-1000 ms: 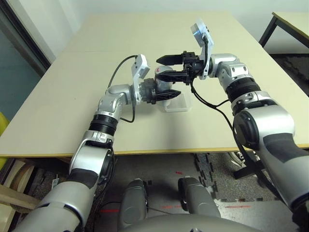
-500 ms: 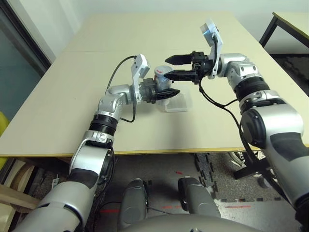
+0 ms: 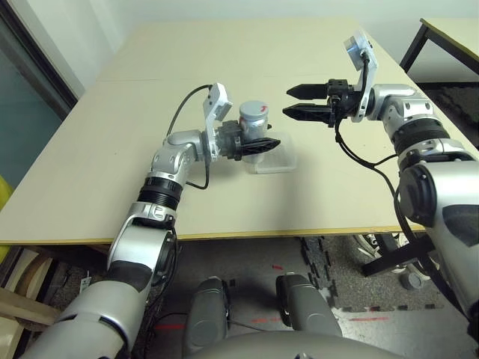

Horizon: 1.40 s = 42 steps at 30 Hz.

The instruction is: Pour the medicine from the bottle into the box.

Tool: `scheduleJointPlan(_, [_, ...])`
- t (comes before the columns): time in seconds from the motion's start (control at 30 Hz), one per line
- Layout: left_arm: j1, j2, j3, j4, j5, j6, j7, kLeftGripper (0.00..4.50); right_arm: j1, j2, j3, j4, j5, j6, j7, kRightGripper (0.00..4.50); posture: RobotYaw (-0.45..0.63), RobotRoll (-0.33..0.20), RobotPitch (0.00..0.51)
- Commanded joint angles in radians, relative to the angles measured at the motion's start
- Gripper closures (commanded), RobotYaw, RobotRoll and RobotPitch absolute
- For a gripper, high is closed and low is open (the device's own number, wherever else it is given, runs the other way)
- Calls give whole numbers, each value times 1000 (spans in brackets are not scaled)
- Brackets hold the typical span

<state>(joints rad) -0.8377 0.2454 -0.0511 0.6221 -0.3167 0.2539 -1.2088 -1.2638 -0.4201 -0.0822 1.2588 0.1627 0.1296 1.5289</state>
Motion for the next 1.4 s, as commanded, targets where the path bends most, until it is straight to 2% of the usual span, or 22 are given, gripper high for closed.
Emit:
scheduleJointPlan(0.03, [-2, 6, -1, -1, 1, -8, -10, 1753, 4, -10, -3, -3, -8, 12, 24, 0, -176, 0, 46])
scheduleJointPlan(0.53, [-15, 2, -5, 13, 4, -12, -19, 1753, -10, 57, -9, -56, 13, 37, 81, 0, -185, 0, 47])
scheduleJointPlan(1.4, [-13, -7, -10, 12, 6, -10, -21, 1753, -27, 164, 4, -84, 14, 41, 62, 0, -183, 0, 49])
